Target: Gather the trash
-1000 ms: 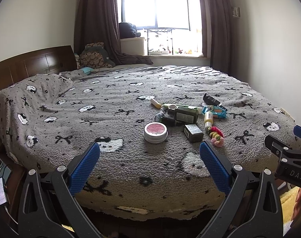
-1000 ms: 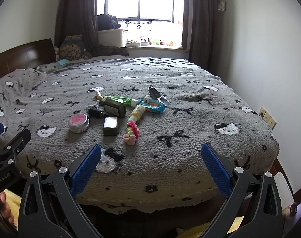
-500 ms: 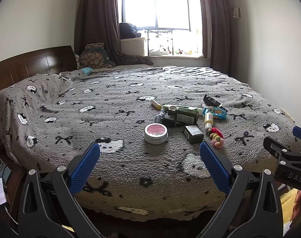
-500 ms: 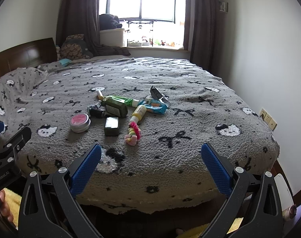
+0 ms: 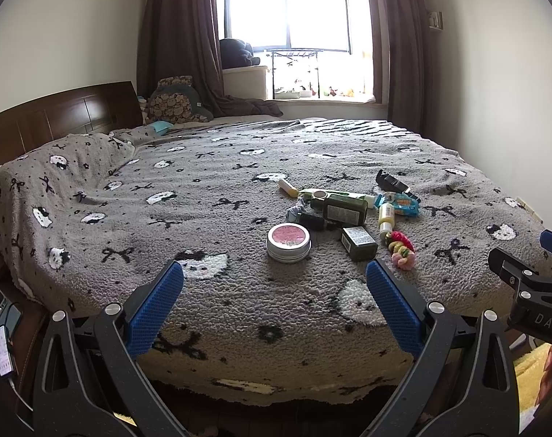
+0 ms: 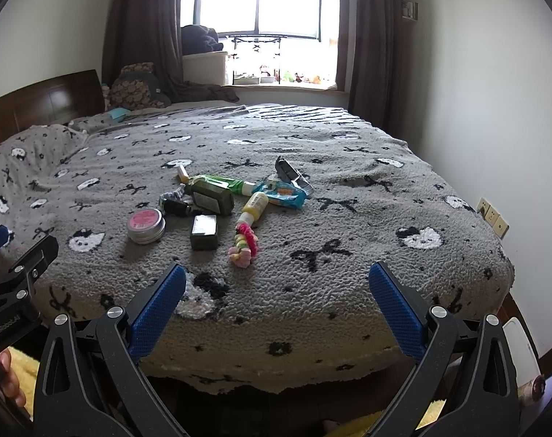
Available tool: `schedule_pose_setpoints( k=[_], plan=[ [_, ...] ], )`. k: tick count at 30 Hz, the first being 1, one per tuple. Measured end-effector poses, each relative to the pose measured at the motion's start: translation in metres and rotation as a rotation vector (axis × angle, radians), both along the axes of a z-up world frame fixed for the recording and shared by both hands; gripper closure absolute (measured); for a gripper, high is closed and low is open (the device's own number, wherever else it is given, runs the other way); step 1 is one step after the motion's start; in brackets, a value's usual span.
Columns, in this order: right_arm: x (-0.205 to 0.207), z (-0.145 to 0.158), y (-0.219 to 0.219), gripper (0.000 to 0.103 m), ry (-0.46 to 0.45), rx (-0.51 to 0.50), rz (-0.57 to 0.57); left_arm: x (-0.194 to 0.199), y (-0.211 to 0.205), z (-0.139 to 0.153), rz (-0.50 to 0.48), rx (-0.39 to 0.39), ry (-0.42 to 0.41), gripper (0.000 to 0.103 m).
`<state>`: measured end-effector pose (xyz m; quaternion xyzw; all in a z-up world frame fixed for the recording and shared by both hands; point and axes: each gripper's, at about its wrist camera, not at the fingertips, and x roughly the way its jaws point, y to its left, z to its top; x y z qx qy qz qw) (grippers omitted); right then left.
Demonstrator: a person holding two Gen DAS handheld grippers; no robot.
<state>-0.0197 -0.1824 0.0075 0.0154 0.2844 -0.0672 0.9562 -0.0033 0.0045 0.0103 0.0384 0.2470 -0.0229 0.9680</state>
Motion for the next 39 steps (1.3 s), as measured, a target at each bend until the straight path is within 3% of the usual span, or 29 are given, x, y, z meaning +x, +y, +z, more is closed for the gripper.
schedule_pose_setpoints(
  k=[16,26,35,39],
  plan=[
    [0.037,-0.034,0.004,0.003,0.052,-0.003,0.092,0.028,0.011,-0.016,0.024,0.020,0.030,0.008],
    [0.097,-0.067,-0.005,0.003,0.139,0.055,0.097,0.094,0.011,-0.050,-0.002,0.108,0.103,0.008],
    [0.150,-0.095,-0.007,0.003,0.201,0.096,0.091,0.156,0.006,-0.090,-0.077,0.052,0.252,0.013],
    [0.164,-0.103,-0.003,0.004,0.203,0.055,0.098,0.177,-0.002,-0.102,-0.091,0.048,0.280,0.013]
  ],
)
